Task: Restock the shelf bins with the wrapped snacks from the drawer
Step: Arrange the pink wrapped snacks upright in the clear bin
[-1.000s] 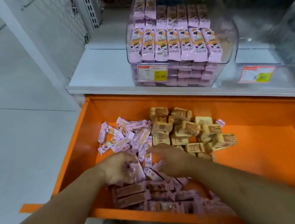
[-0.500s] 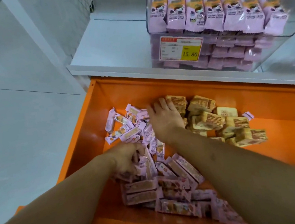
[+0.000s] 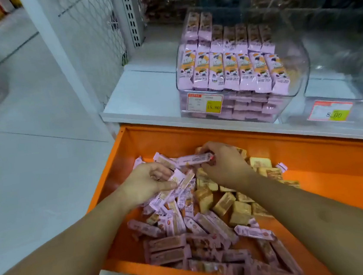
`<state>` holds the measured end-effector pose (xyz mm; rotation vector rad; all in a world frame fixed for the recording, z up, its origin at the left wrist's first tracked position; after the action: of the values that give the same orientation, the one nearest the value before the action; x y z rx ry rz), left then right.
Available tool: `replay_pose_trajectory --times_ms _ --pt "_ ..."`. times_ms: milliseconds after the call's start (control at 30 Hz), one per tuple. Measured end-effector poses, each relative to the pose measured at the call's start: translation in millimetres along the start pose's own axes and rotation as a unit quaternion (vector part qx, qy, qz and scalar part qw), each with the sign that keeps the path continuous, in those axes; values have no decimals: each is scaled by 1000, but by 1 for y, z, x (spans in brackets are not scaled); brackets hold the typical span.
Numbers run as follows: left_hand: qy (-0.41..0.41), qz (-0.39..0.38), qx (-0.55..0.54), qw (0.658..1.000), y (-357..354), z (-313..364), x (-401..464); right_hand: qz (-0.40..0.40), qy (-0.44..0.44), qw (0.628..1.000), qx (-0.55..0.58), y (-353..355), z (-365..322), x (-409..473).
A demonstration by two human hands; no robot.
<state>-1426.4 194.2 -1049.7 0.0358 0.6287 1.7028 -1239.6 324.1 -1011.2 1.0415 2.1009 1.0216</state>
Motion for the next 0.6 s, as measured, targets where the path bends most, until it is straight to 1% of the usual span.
replay_pose_trajectory --times_ms 167,333,467,567,600 --pt "-56 13 -29 998 6 93 -25 -43 -21 997 68 78 -8 -43" --pt "-113 30 -51 992 1 178 -57 -69 13 979 192 152 -27 -102" --pt "-139 15 -80 987 -24 226 -83 -55 1 962 267 180 -26 -136" --pt "-137 -5 -109 985 -46 249 -94 -47 -16 947 317 190 -18 -148" --pt "-138 -5 -99 985 -51 255 -95 -44 -19 941 336 197 -17 -150"
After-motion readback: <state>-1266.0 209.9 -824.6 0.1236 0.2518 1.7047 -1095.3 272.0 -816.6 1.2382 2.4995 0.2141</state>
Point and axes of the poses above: each hand's wrist, its own x-axis towards the middle knuckle, its own y-axis out of the back of the hand, z = x × y, the point moved 7 cm from there along x, towards the middle knuckle, and after that the axes turned 9 degrees about -y, right-handed, at the moved point
